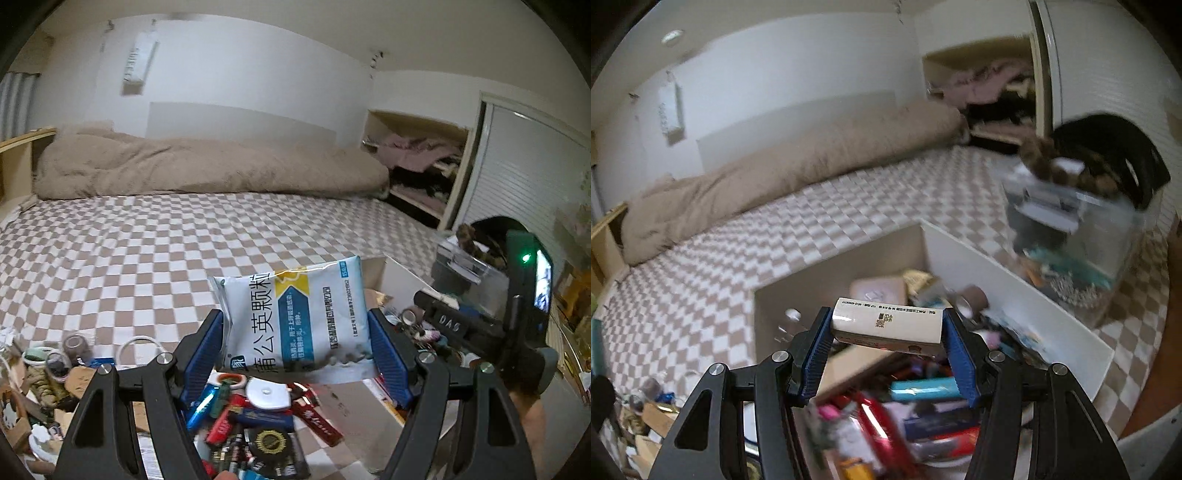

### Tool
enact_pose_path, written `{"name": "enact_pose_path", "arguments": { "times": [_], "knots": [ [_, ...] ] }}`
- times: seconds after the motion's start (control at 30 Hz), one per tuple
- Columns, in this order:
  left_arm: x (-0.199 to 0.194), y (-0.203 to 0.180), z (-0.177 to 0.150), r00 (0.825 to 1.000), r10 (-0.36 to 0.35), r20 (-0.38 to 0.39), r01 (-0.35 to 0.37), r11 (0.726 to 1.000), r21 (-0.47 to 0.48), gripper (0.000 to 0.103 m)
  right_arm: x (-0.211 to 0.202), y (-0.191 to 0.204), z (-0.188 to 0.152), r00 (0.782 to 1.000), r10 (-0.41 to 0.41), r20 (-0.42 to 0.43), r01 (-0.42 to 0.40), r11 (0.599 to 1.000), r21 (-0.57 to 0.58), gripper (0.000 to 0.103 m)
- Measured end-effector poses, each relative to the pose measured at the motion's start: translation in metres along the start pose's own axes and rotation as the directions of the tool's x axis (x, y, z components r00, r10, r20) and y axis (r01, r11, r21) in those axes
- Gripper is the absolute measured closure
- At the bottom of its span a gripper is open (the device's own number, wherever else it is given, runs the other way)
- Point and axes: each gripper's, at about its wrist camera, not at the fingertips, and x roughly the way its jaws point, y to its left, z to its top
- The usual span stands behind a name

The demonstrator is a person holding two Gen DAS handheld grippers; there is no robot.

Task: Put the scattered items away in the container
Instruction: 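Carry the sachet and white box over the SHOES box with both tools, then open both tools to drop the sachet and white box into the box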

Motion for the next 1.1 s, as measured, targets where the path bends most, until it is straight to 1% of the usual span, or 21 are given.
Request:
{"name": "enact_pose_path", "arguments": {
  "times": [0.03,0.1,0.17,0.27,0.4,0.5,0.73,0.8,0.87,0.97,1.1],
  "knots": [
    [0.004,-0.003,0.001,1.000,-0.008,-0.010,0.008,1.000,0.004,0.026,0.002,-0.004,-0.002,1.000,0.005,-0.020,-0.005,1.000,0.010,0.044],
    [0.013,-0.008,0.003,0.999,-0.022,-0.028,0.022,1.000,0.007,0.026,0.006,-0.010,-0.009,0.997,0.039,-0.065,-0.038,0.999,0.022,0.044],
    [0.023,-0.014,0.007,0.998,-0.039,-0.051,0.039,0.999,0.007,0.026,0.011,-0.013,-0.012,0.994,0.050,-0.093,-0.049,0.999,0.010,0.044],
    [0.037,-0.021,0.012,0.993,-0.069,-0.091,0.068,0.998,-0.009,0.026,0.014,-0.012,-0.017,0.993,0.025,-0.113,-0.028,0.999,-0.027,0.044],
    [0.057,-0.034,0.017,0.985,-0.098,-0.139,0.097,0.995,-0.010,0.026,0.019,-0.018,-0.020,0.989,0.056,-0.137,-0.058,0.998,-0.014,0.044],
    [0.075,-0.043,0.022,0.976,-0.112,-0.185,0.112,0.994,-0.009,0.026,0.022,-0.021,-0.020,0.988,0.049,-0.145,-0.052,0.999,-0.015,0.044],
    [0.110,-0.063,0.028,0.963,-0.095,-0.251,0.107,0.994,0.034,0.026,0.026,-0.028,-0.020,0.984,0.063,-0.169,-0.067,0.998,-0.020,0.043],
    [0.121,-0.065,0.029,0.956,-0.097,-0.277,0.110,0.993,0.031,0.026,0.026,-0.032,-0.020,0.983,0.071,-0.172,-0.073,0.997,-0.006,0.035],
    [0.133,-0.068,0.031,0.949,-0.099,-0.300,0.113,0.993,0.028,0.026,0.026,-0.034,-0.020,0.983,0.076,-0.169,-0.077,0.997,-0.002,0.029],
    [0.148,-0.073,0.034,0.942,-0.098,-0.320,0.114,0.993,0.032,0.026,0.024,-0.038,-0.020,0.983,0.086,-0.159,-0.087,0.996,0.001,0.029],
    [0.170,-0.077,0.037,0.934,-0.078,-0.348,0.104,0.993,0.055,0.026,0.023,-0.046,-0.019,0.983,0.099,-0.151,-0.097,0.995,0.026,0.029]
  ]
}}
